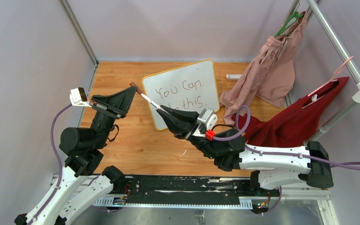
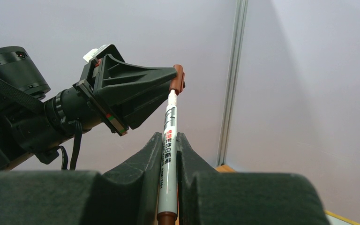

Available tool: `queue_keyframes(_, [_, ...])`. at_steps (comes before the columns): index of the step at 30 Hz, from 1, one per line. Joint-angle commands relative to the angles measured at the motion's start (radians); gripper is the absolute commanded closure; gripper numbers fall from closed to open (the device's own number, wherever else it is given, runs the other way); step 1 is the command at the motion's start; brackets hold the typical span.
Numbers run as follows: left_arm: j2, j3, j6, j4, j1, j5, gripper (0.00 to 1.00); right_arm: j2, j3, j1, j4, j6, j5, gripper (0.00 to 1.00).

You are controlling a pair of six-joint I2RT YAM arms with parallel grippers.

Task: Write a sentence on the whiteboard
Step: Close the whiteboard marker at the center of the board.

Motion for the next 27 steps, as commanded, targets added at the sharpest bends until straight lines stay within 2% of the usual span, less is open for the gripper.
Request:
queue_keyframes(1, [-0.015,0.019,-0.004,0.029,-0.005,0.023,1.00,0.009,0.042,0.014,0.042,-0.001,0.012,1.00])
queue_keyframes(19, [-0.021,0.009,-0.022,0.028,-0.005,0.053,1.00,0.044,0.067,0.014,0.083,-0.020,0.023,1.00])
queue_keyframes(27, [-0.019,-0.003,-0.048,0.029,-0.004,0.061,1.00,0.084,0.090,0.014,0.130,-0.082,0.015,1.00])
